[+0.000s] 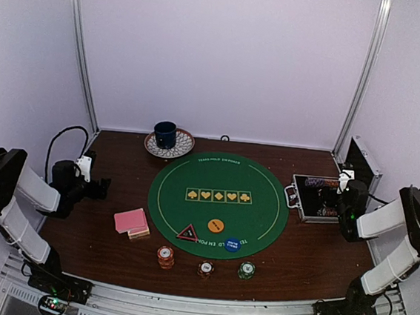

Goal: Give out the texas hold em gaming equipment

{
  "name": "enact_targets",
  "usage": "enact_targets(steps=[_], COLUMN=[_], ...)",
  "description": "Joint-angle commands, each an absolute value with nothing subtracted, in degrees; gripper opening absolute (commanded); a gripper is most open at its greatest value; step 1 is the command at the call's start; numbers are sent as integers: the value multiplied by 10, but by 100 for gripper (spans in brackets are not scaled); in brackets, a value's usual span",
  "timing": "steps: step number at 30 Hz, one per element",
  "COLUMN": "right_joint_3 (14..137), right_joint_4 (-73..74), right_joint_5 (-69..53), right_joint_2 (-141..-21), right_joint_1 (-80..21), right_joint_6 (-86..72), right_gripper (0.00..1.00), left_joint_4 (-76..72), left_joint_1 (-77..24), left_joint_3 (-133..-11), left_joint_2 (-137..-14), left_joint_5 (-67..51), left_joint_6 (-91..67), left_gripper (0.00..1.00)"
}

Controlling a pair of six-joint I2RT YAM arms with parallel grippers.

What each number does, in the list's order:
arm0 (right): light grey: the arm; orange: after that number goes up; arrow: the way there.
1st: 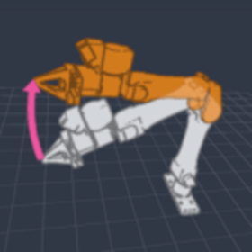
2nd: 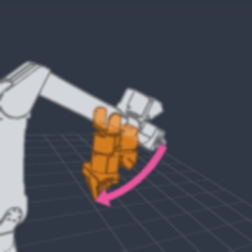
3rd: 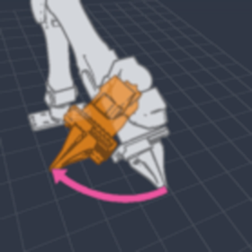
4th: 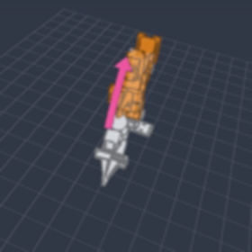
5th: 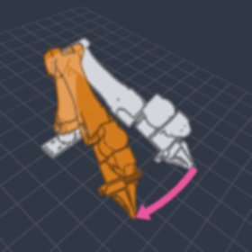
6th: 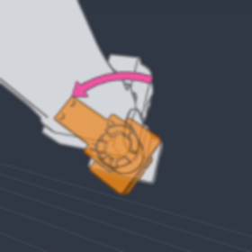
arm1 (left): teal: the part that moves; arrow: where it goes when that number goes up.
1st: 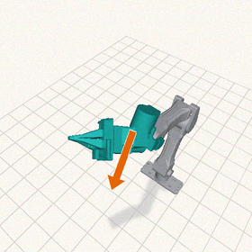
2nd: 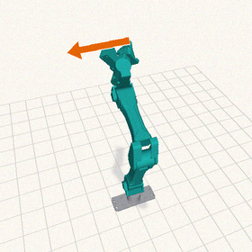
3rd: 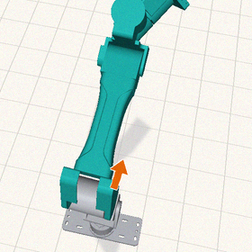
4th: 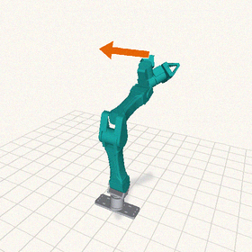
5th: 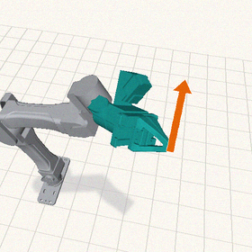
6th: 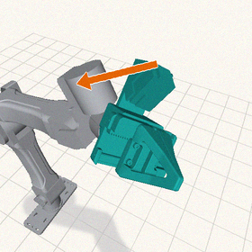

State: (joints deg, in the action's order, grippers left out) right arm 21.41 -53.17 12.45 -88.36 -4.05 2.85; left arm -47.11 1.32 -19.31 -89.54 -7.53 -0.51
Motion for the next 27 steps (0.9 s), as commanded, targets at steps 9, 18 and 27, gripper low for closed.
enact_targets(steps=[9,18,27], right_joint_3=[335,494,615], right_joint_4=[-182,14,184], right_joint_5=[149,15,-67], right_joint_2=[-689,-686,-804], right_joint_1=[-114,-134,-299], right_joint_6=[11,-165,-123], right_gripper=[99,99,99], left_joint_4=[-134,152,372], left_joint_1=[11,34,46], left_joint_3=[-375,-506,-620], left_joint_2=[-812,-761,-775], left_joint_5=[-71,-109,-104], left_joint_6=[26,38,83], left_gripper=[98,98,98])
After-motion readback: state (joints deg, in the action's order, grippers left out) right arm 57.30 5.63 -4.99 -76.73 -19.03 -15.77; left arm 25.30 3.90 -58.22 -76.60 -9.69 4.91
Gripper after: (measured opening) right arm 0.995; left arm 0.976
